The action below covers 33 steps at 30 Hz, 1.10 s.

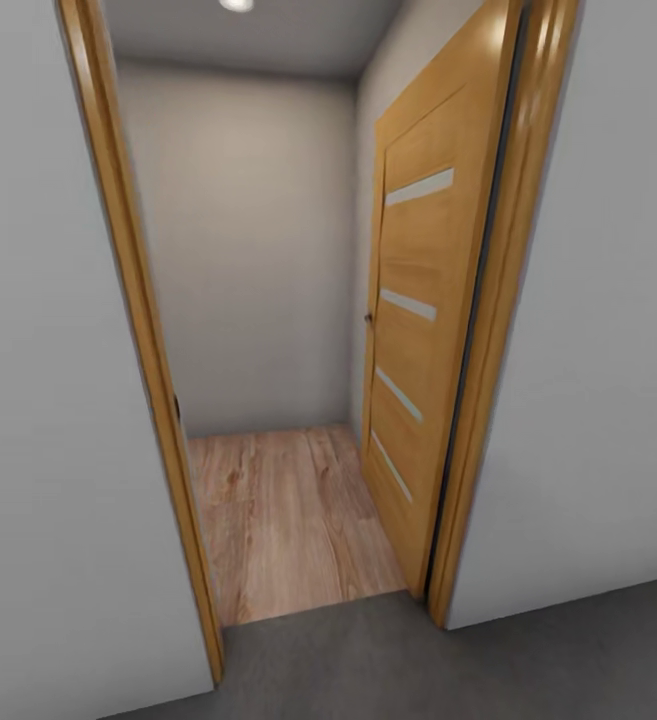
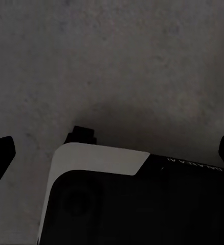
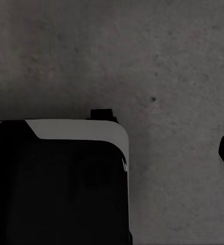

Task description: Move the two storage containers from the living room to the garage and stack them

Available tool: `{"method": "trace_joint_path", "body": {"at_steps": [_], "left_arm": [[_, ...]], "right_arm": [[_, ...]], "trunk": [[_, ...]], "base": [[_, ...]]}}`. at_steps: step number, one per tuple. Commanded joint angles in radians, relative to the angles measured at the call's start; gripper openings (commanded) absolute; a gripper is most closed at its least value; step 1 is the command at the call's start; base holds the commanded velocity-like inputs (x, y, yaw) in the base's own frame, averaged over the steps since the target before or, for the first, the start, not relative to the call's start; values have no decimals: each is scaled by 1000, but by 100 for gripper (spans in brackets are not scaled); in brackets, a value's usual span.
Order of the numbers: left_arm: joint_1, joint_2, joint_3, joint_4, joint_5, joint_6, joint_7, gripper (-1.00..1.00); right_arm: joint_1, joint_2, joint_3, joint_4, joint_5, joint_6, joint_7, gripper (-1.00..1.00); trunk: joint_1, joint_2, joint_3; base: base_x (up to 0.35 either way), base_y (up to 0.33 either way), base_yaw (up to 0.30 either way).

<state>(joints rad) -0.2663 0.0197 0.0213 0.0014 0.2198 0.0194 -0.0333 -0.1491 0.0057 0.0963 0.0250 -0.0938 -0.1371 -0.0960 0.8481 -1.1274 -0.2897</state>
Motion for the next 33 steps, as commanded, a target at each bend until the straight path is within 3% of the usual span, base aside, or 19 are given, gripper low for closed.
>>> {"method": "trace_joint_path", "body": {"at_steps": [1,33], "left_arm": [[-1,0,2,0,7,2,-3,100],[-1,2,2,0,7,4,-3,100]], "right_arm": [[-1,0,8,3,-10,-6,-2,100],[-1,0,17,3,-4,-2,1,100]], "trunk": [[1,-1,-1],[1,-1,-1]], "base": [[325,0,0],[324,-20,0]]}}
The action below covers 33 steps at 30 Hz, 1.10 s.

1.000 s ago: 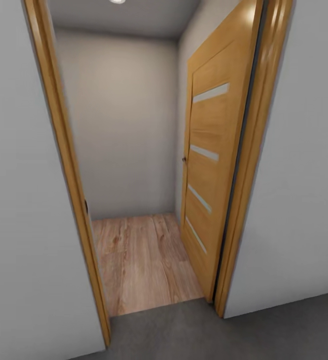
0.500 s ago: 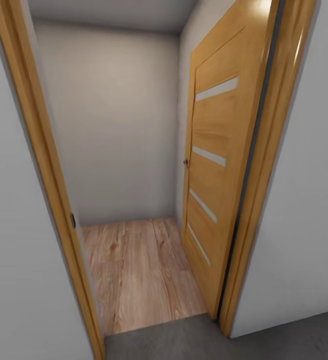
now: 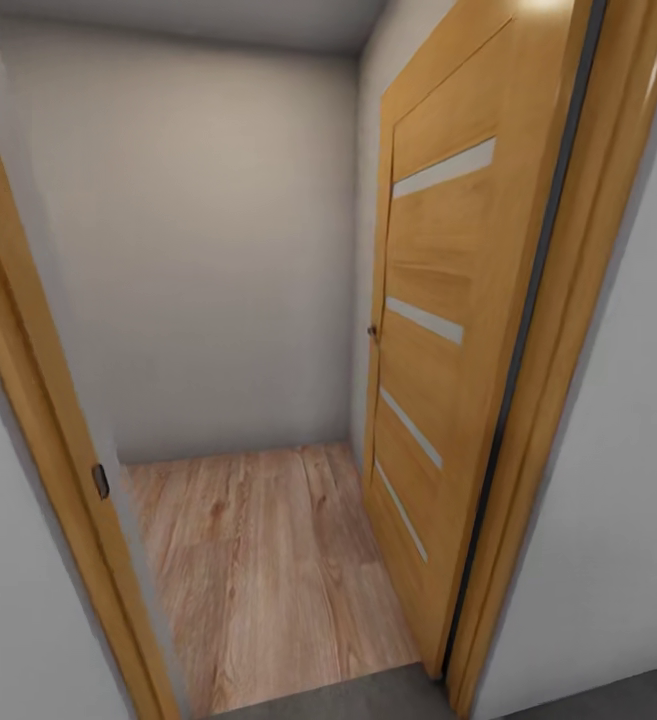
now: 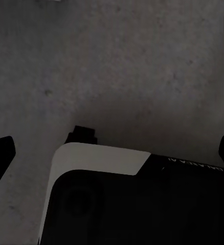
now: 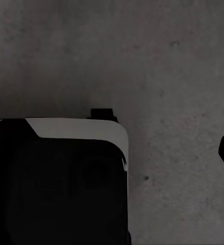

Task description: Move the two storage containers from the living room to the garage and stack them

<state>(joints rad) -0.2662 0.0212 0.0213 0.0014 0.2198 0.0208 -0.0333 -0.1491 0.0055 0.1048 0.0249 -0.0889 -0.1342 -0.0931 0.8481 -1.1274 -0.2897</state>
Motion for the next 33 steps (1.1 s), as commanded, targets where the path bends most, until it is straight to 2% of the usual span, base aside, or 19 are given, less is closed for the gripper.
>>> {"method": "trace_joint_path", "body": {"at_steps": [1,11,33], "left_arm": [[-1,0,2,0,7,2,-3,100],[-1,0,2,0,7,2,-3,100],[-1,0,2,-1,8,1,-3,100]], "right_arm": [[-1,1,8,3,-9,-5,-2,100],[-1,-1,10,3,-7,-8,-3,100],[-1,-1,10,3,-6,-8,-3,100]], "trunk": [[1,-1,-1],[1,-1,-1],[1,-1,-1]], "base": [[321,-136,0],[319,-149,33],[319,-151,265]]}}
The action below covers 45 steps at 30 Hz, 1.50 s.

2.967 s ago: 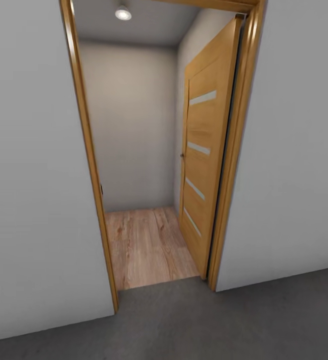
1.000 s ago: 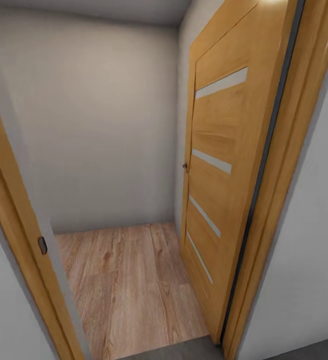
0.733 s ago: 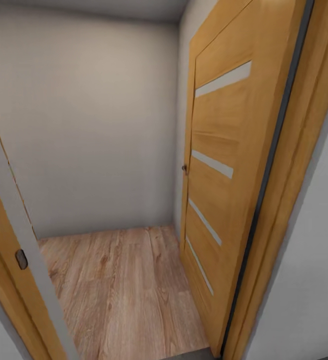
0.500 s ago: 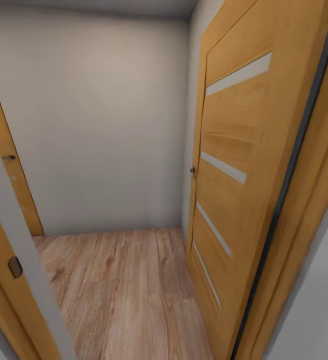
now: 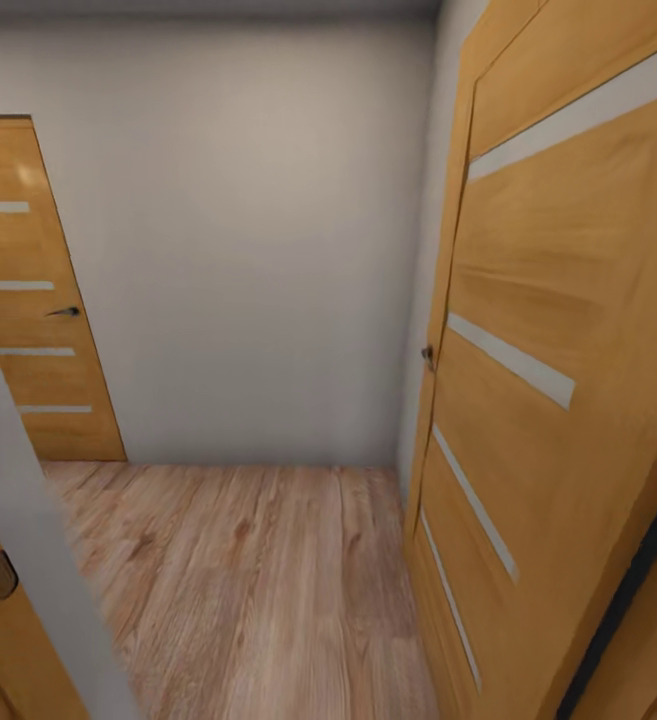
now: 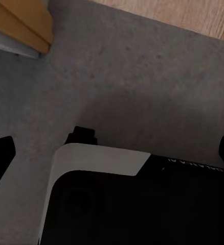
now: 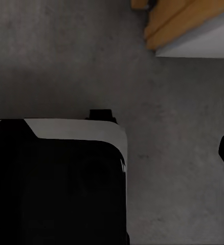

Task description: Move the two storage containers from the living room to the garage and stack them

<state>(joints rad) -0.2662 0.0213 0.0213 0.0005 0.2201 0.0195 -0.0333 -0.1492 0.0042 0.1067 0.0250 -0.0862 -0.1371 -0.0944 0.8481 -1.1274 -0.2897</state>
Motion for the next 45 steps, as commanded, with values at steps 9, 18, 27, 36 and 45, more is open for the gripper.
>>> {"method": "trace_joint_path", "body": {"at_steps": [9,18,27,36,45], "left_arm": [[-1,2,2,0,8,-4,-3,100],[-1,3,2,0,8,-13,-3,100],[-1,4,2,-1,9,-14,-3,100],[-1,2,2,-1,11,-15,-3,100],[-1,2,2,-1,11,-15,-3,100]], "right_arm": [[-1,-1,8,3,-9,-6,-2,100],[-1,-1,9,3,-9,-6,-1,100],[-1,-5,10,2,-6,-4,-1,100],[-1,-5,10,3,15,-4,-1,100],[-1,-5,10,3,16,-4,-1,100]], "trunk": [[1,-1,-1],[1,-1,-1],[1,-1,-1],[1,-1,-1],[1,-1,-1]], "base": [[319,-127,255],[130,-16,28],[5,-1,1],[29,74,0],[24,56,0]]}}
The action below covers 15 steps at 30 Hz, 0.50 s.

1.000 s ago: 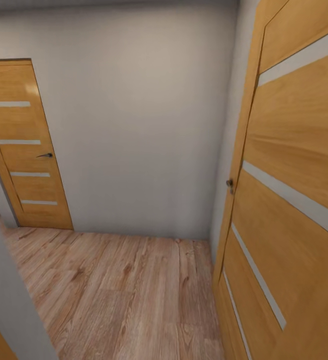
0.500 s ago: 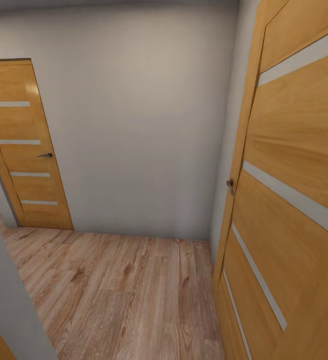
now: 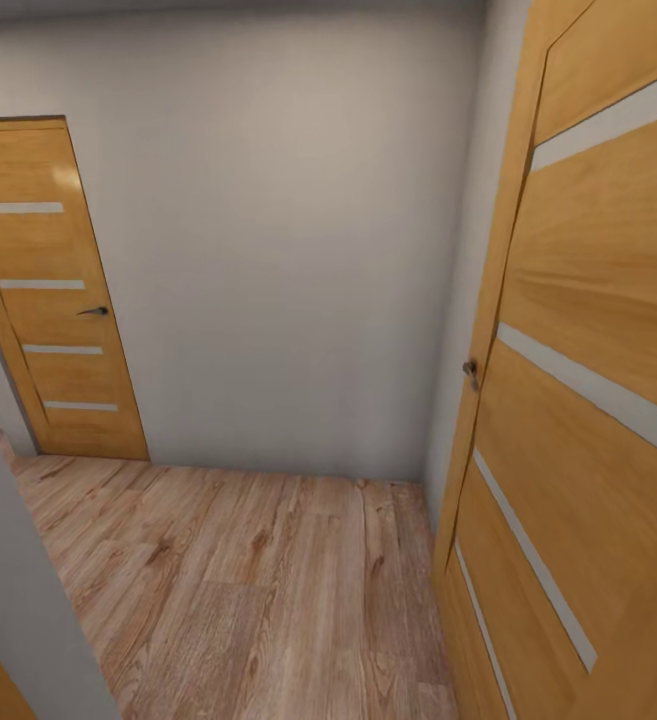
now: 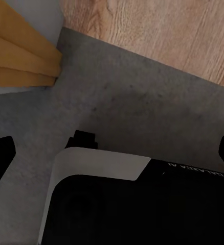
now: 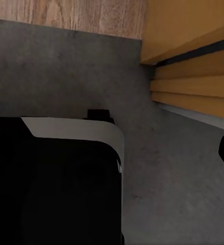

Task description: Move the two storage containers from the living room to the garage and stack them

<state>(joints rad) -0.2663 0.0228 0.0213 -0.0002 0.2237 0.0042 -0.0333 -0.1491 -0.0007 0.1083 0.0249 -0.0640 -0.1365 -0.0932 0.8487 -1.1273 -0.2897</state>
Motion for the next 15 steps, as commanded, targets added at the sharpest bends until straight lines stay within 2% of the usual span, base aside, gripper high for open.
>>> {"method": "trace_joint_path", "body": {"at_steps": [1,6,15], "left_arm": [[-1,0,2,0,7,0,-3,100],[-1,0,1,0,6,0,-3,100],[-1,0,2,0,6,2,-3,100]], "right_arm": [[-1,0,8,3,-7,-5,-2,100],[-1,1,8,3,-7,-5,-2,100],[-1,1,8,3,-7,-5,-2,100]], "trunk": [[0,-1,-1],[0,-1,-1],[0,-1,-1]], "base": [[3,6,0],[37,2,0],[294,0,0]]}}
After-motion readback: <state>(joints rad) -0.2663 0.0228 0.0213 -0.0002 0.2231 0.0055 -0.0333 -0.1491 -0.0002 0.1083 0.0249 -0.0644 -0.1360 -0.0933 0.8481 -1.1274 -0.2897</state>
